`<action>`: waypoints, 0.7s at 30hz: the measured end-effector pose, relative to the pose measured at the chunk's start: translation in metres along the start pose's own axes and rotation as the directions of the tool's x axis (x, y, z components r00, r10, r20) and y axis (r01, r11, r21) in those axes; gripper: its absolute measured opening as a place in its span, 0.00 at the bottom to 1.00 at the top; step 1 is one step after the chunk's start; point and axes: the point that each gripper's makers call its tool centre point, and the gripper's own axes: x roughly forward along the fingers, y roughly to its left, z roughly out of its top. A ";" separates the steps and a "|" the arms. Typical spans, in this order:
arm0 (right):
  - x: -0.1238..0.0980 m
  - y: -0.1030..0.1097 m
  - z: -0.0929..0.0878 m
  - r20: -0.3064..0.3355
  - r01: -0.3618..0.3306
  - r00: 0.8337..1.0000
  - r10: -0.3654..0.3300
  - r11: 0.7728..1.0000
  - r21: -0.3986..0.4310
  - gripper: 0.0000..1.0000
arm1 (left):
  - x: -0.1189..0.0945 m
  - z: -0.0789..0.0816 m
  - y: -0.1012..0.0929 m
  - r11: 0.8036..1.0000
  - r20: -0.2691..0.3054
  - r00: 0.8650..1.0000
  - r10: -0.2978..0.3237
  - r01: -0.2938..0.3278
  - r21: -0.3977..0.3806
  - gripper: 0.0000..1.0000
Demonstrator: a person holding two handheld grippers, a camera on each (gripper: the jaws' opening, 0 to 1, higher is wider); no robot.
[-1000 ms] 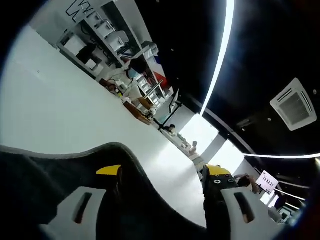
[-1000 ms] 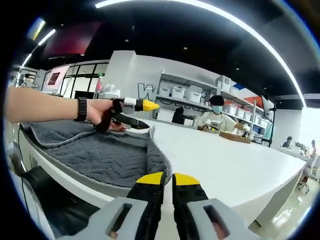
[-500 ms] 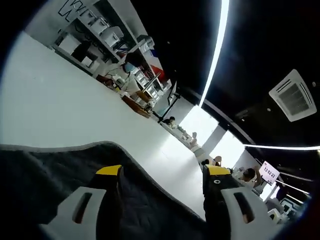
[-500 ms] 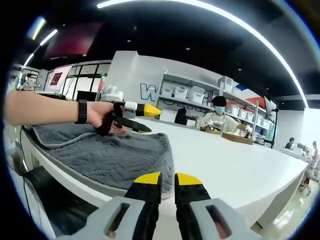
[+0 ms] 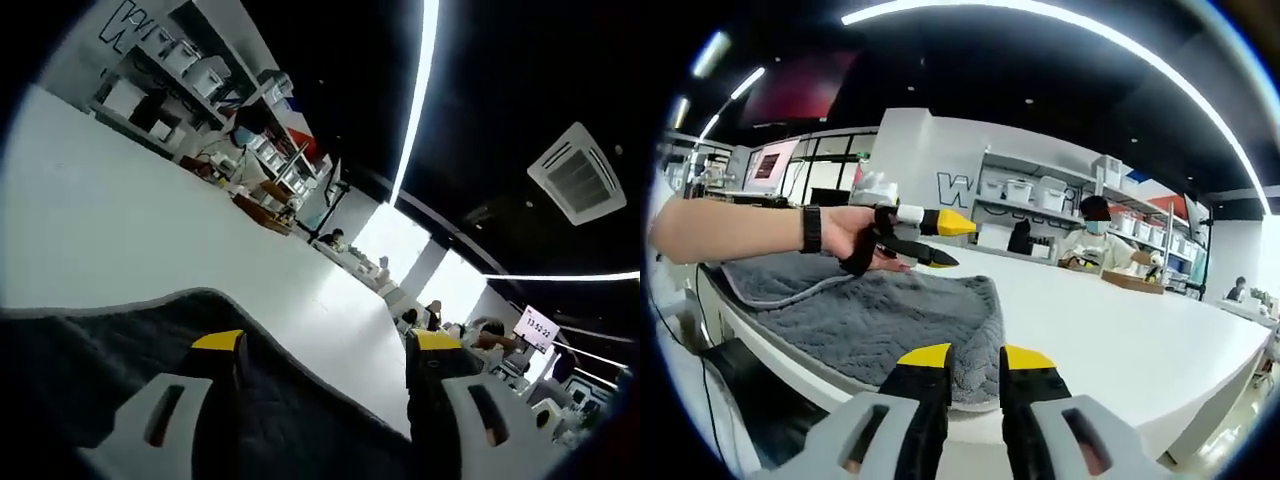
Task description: Open the folded towel by lifting each exposed corner and separating the folded layers until the towel lies flat within the target outline without major curled edges
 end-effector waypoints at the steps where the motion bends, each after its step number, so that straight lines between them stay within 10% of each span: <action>1: 0.000 0.001 0.000 -0.003 -0.002 1.000 0.002 1.000 -0.009 0.18 | -0.001 0.000 -0.001 1.000 -0.005 1.000 -0.002 0.002 0.002 0.62; 21: 0.007 0.025 0.021 0.017 -0.121 0.993 0.121 0.993 0.016 0.28 | -0.044 0.001 -0.018 0.986 -0.050 0.998 0.028 -0.020 0.165 0.63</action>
